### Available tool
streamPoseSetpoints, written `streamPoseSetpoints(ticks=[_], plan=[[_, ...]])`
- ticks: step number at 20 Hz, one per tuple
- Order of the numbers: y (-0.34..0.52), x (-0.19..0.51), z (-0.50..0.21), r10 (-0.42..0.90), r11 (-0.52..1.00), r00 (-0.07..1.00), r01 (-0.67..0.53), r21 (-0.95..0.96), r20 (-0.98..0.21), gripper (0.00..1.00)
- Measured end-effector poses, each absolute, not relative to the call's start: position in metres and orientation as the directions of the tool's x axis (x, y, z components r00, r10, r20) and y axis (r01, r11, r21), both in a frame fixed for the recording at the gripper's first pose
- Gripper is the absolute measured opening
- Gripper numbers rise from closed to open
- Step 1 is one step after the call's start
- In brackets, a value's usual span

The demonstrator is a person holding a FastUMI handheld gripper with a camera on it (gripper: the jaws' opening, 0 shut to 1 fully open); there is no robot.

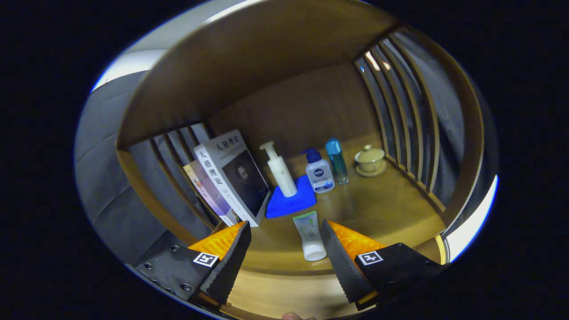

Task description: Pull open the drawer, take out the items inside it, and place them on the countertop above the cabinet.

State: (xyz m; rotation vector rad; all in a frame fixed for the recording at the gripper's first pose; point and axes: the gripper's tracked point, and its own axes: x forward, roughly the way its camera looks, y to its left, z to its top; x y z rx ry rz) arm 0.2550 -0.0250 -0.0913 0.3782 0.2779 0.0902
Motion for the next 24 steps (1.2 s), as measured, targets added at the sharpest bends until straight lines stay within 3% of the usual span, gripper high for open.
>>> streamPoseSetpoints(ticks=[9, 24], plan=[[-0.008, 0.146, -0.066, 0.031, 0.986, 0.999, -0.035, 0.16, 0.029, 0.98], [0.014, 0.02, -0.195, -0.005, 0.996, 0.997, 0.011, 0.085, -0.077, 0.98]])
